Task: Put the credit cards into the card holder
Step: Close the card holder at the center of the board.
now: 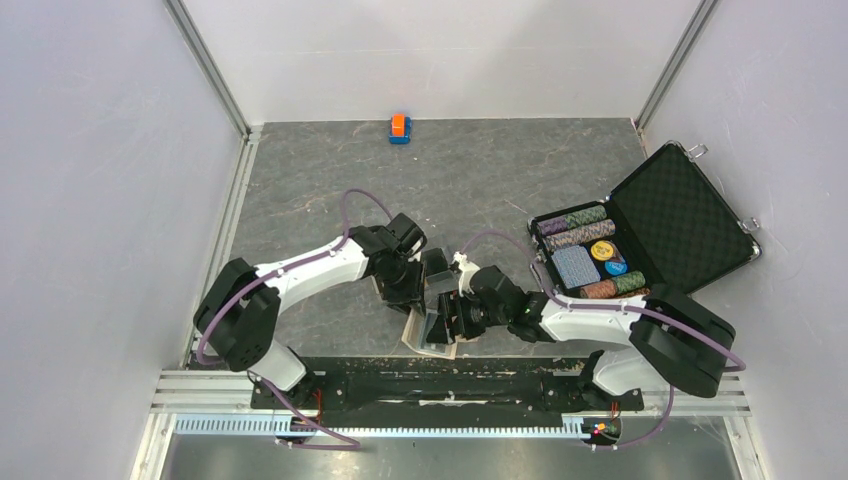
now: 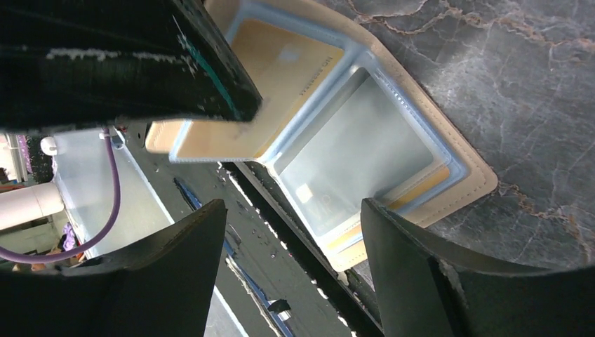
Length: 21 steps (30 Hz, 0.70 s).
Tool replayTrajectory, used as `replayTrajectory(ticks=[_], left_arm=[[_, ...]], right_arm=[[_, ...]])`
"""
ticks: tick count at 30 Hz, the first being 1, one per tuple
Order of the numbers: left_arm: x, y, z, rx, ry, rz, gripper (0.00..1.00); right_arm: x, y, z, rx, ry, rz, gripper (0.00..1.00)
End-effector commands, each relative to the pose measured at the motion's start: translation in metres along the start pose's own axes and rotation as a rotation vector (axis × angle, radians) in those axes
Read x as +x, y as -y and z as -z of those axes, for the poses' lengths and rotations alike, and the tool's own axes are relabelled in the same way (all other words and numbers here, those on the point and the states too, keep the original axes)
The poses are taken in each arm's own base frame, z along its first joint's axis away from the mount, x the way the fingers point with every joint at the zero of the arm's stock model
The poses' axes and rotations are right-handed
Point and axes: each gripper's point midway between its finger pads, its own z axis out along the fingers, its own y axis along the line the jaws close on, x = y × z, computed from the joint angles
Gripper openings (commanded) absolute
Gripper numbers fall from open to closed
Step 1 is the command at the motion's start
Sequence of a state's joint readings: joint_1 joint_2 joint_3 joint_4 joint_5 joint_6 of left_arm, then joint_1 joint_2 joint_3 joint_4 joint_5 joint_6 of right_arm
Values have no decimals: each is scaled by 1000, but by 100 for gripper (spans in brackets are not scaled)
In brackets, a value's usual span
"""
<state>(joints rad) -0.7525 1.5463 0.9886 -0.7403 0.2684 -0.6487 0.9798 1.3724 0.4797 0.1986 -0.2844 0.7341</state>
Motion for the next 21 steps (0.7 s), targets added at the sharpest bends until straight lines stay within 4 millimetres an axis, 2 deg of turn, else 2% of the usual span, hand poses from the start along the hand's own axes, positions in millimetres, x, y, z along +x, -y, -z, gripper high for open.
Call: replayTrajectory(ticks=[1,4,7,11,16,21], left_arm=[[-9,44,8,210,33,27,39],[-7,55,10,281,33,45,41],[-3,64,9,355,25,70,42],[5,64,-2,394,-2,95,43],[9,72,-11,479,-7,106,45],[12,71,-24,462,-16,98,45]], right_arm=[[6,5,-3,-5,-15,-18,73],[9,8,-1,-9,-14,-33,73],[4,3,4,-33,11,-34,73],[-10,-8,17,-52,65,-25,75],[-16,-18,32,-72,100,-34,75],[-24,-20,42,-67,142,-44,73]])
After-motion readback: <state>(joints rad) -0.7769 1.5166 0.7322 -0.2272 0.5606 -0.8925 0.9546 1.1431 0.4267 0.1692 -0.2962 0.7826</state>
